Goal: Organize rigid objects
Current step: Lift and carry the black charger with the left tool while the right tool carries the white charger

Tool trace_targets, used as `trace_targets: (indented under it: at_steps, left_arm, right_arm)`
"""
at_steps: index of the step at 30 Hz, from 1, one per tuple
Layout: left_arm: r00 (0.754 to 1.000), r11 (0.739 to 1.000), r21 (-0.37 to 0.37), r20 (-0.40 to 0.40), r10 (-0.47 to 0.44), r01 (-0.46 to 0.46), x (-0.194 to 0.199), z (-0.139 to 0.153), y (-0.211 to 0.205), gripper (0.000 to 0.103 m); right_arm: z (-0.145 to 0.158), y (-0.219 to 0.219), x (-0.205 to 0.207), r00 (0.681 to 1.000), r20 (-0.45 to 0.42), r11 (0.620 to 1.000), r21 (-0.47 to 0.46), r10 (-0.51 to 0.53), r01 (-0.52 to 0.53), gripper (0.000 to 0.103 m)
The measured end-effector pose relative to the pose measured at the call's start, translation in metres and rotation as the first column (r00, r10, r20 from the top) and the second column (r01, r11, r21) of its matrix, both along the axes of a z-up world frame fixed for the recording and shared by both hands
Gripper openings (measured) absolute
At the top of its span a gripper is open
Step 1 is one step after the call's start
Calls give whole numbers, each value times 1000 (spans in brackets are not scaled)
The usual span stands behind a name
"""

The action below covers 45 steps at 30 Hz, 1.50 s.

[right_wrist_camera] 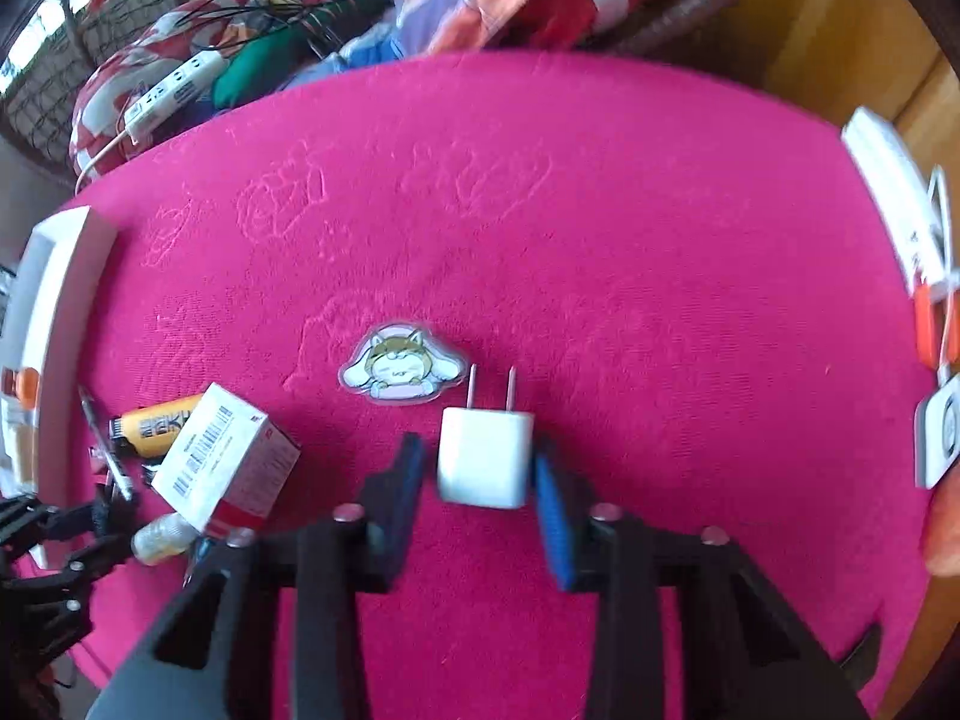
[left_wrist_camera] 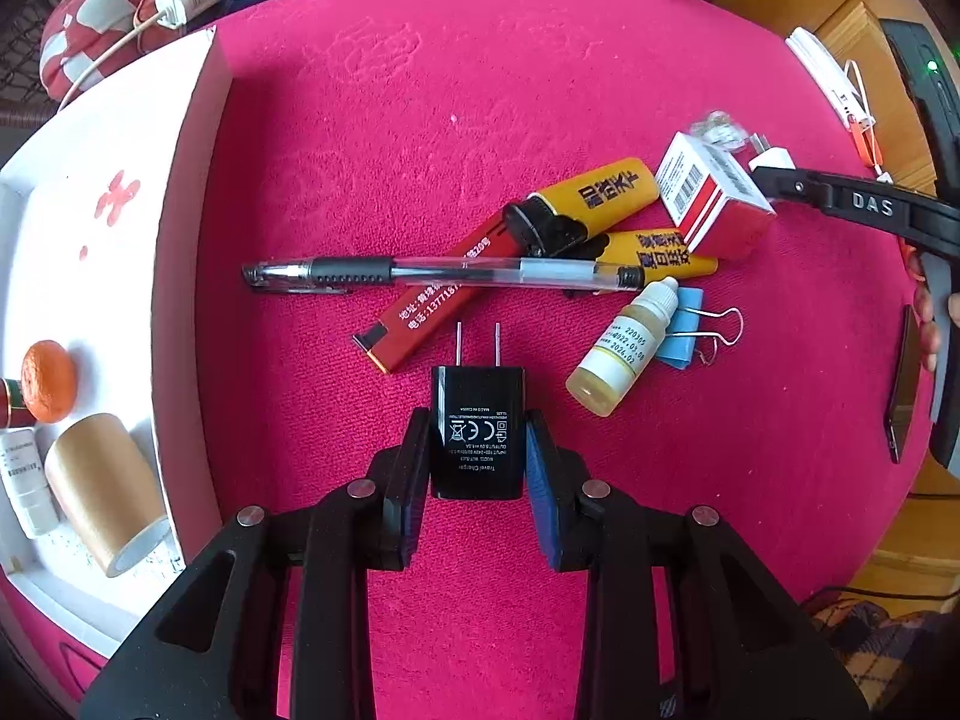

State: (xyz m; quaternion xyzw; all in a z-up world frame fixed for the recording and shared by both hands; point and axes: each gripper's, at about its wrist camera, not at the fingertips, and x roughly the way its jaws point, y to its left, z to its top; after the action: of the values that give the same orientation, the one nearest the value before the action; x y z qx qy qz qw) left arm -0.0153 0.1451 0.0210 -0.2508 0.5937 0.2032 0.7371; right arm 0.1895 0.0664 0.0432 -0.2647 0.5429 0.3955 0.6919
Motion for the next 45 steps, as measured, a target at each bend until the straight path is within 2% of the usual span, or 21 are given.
trace_targets:
  at_steps: [6, 10, 13, 16, 19, 22, 24, 28, 33, 45]
  left_arm:
    - [998, 1000, 18, 61, 18, -19, -6, 26, -1, 29]
    - [988, 998, 58, 149, 26, -35, -14, 69, -2, 29]
    - [964, 988, 152, 265, 0, -41, -18, 113, -7, 29]
    - [932, 967, 247, 361, -32, -62, -19, 160, -7, 29]
    - [898, 948, 306, 436, -56, -90, -27, 202, -9, 29]
    - [859, 930, 347, 507, -75, -124, -40, 250, -13, 29]
    - [841, 920, 367, 535, -87, -139, -47, 269, -12, 29]
    - [828, 908, 381, 555, -75, -173, -63, 288, -12, 29]
    - [832, 909, 359, 554, -24, -213, -82, 288, -8, 29]
    - [832, 895, 357, 555, 29, -269, -116, 286, 0, 29]
  right_arm:
    - [31, -36, -3, 997, -67, 993, 111, -43, 50, 26]
    - [72, -61, -10, 995, -73, 971, 226, -62, 77, 26]
    - [111, -71, -17, 997, -46, 944, 321, -66, 77, 26]
    - [158, -73, -25, 998, 7, 901, 430, -57, 49, 26]
    - [206, -71, -40, 997, 70, 844, 536, -39, -5, 26]
    - [249, -73, -59, 993, 121, 775, 628, -10, -68, 26]
    - [271, -73, -75, 991, 133, 730, 675, 18, -104, 26]
    - [275, -66, -99, 987, 138, 704, 693, 82, -155, 26]
    - [262, -52, -116, 984, 90, 714, 679, 155, -174, 26]
    - [268, -42, -144, 970, 78, 691, 689, 229, -218, 26]
